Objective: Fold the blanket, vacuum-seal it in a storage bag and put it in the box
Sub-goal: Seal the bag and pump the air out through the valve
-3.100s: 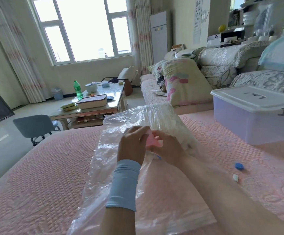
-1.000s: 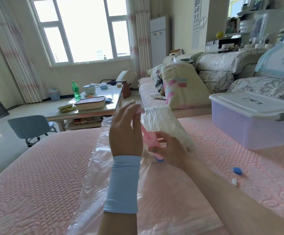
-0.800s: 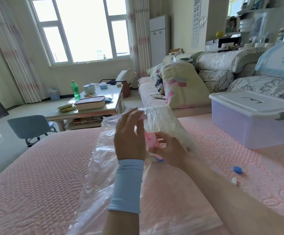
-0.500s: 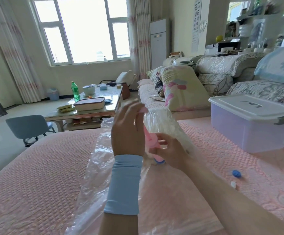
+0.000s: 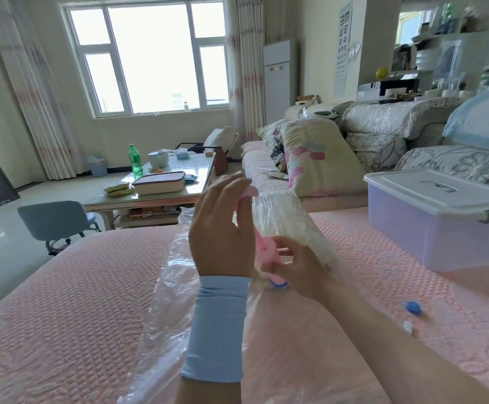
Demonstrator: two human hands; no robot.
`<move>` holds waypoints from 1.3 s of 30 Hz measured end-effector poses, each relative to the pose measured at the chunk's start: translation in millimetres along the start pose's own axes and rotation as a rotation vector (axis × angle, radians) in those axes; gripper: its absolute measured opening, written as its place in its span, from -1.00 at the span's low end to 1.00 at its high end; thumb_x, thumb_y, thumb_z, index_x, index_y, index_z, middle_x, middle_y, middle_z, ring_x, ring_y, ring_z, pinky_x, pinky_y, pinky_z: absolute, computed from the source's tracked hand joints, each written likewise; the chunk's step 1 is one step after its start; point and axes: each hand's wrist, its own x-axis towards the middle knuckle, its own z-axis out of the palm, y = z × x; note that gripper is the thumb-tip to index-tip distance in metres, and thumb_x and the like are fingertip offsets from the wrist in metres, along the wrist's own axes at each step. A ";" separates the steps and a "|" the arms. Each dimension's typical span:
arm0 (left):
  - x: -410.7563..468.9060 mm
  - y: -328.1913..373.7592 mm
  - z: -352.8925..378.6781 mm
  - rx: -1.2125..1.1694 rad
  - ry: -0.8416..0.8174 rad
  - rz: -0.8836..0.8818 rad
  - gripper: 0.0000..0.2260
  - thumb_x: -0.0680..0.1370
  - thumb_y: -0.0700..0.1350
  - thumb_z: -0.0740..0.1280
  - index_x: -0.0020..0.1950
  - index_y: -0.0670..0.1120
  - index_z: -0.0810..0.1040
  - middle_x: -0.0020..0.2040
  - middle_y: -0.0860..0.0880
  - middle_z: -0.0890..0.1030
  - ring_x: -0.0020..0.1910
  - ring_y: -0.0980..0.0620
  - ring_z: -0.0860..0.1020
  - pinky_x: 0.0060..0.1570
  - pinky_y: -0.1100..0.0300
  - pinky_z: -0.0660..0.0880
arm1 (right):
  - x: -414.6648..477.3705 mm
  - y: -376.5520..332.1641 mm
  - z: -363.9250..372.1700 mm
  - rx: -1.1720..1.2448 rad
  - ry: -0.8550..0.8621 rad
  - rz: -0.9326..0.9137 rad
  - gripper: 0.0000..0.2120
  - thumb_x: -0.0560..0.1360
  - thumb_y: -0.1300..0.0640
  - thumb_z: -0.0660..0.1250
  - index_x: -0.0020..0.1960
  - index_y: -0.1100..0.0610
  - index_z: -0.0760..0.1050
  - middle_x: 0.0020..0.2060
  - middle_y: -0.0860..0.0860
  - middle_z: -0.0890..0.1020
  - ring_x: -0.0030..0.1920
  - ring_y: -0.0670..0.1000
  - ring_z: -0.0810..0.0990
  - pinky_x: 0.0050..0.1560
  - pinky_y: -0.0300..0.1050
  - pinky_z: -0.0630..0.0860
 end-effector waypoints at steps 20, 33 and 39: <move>-38.3 -12.0 15.1 0.009 -0.471 -0.327 -0.84 0.57 -0.15 0.35 0.09 -0.05 0.69 0.16 0.05 0.64 0.06 0.03 0.62 0.12 0.16 0.53 | 0.9 1.2 3.7 -0.003 0.010 0.038 -0.55 0.28 -0.06 0.58 0.15 -0.15 0.59 -0.02 -0.22 0.70 0.02 -0.20 0.64 0.13 -0.01 0.60; -25.4 -7.3 12.9 0.025 -0.269 -0.195 -0.84 0.57 -0.18 0.36 0.10 -0.07 0.68 0.18 -0.01 0.63 0.15 0.02 0.60 0.16 0.17 0.52 | 0.6 -2.2 1.8 -0.006 0.001 0.021 -0.57 0.28 -0.04 0.58 0.11 -0.22 0.58 -0.02 -0.23 0.70 0.02 -0.18 0.64 0.16 0.03 0.59; -30.6 -2.8 13.6 0.133 -0.413 -0.228 -0.88 0.54 -0.16 0.38 0.01 -0.04 0.70 0.12 0.04 0.66 0.10 -0.02 0.57 0.04 0.10 0.55 | -1.1 -4.6 1.2 0.003 0.022 0.019 -0.60 0.28 -0.08 0.55 0.10 -0.23 0.58 -0.04 -0.24 0.70 0.00 -0.22 0.64 0.14 -0.02 0.59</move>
